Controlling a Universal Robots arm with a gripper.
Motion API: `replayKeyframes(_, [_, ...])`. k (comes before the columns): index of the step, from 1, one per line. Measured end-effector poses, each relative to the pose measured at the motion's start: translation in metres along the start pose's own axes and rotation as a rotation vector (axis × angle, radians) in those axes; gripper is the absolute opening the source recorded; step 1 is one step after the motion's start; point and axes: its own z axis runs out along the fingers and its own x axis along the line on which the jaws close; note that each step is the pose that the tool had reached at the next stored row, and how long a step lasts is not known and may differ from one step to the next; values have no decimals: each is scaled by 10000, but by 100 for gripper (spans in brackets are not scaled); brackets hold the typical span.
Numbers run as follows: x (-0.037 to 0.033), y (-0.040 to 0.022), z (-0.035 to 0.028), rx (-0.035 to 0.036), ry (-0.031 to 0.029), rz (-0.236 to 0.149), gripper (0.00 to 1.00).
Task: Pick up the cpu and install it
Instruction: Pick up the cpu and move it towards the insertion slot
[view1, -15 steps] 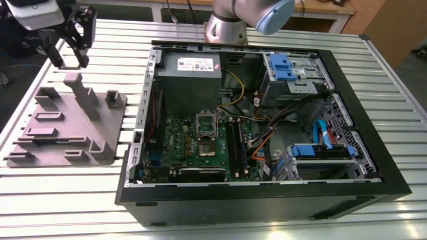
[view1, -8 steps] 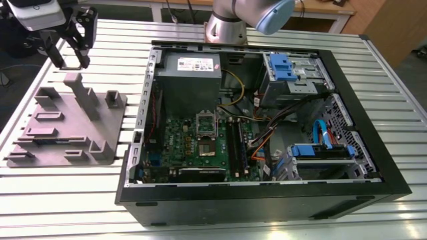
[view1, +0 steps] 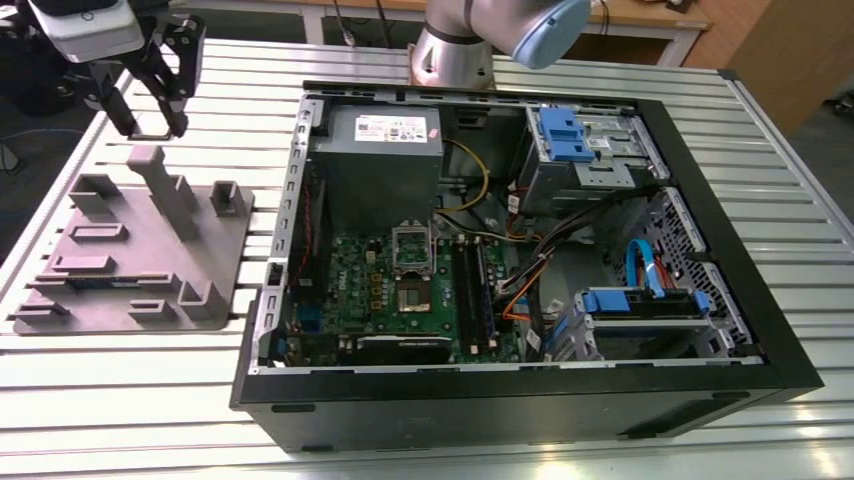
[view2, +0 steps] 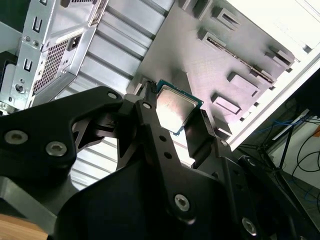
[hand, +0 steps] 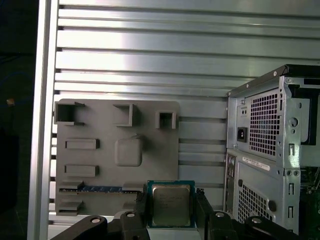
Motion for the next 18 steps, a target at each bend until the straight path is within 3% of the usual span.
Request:
replayKeyframes(14, [-43,-3,2,1,1,0,47])
replayKeyframes(18, [-44,-2,-26,1,0,0,47])
